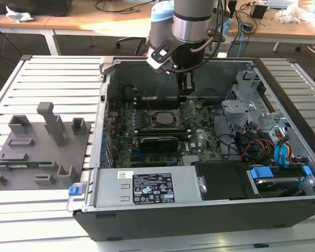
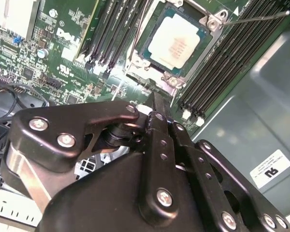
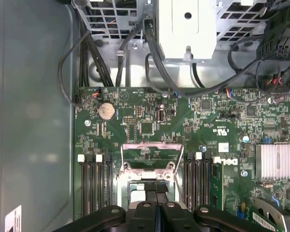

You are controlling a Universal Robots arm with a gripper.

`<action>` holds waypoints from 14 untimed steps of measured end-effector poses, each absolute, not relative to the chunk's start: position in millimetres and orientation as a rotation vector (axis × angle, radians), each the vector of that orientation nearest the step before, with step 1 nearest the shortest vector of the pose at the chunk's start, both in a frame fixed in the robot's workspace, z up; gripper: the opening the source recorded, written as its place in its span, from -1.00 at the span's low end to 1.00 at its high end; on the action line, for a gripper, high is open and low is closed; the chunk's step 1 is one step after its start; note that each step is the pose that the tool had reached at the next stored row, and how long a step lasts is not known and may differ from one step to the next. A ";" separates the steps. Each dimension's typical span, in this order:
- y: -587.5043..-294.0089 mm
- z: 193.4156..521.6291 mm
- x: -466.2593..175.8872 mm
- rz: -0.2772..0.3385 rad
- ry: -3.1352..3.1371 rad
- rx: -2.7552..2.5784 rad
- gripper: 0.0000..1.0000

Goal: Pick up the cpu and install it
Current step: 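Close the cpu cover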

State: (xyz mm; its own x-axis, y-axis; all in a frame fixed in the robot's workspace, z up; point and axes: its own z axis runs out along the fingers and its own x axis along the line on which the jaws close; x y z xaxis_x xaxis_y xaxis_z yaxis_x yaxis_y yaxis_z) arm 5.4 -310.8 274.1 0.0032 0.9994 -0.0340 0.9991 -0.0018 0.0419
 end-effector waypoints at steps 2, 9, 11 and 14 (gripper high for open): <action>-310.8 274.1 8.0 0.008 2.181 2.186 -0.79; -310.8 274.0 15.3 0.009 2.181 2.186 -0.79; -310.8 274.0 17.7 0.009 2.181 2.186 -0.79; -310.8 274.0 19.8 0.009 2.181 2.186 -0.79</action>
State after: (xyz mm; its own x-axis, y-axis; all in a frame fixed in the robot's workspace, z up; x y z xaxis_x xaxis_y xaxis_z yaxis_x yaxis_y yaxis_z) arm 19.8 -310.8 274.0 0.0032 0.9994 -0.0339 0.9991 -0.0017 0.0419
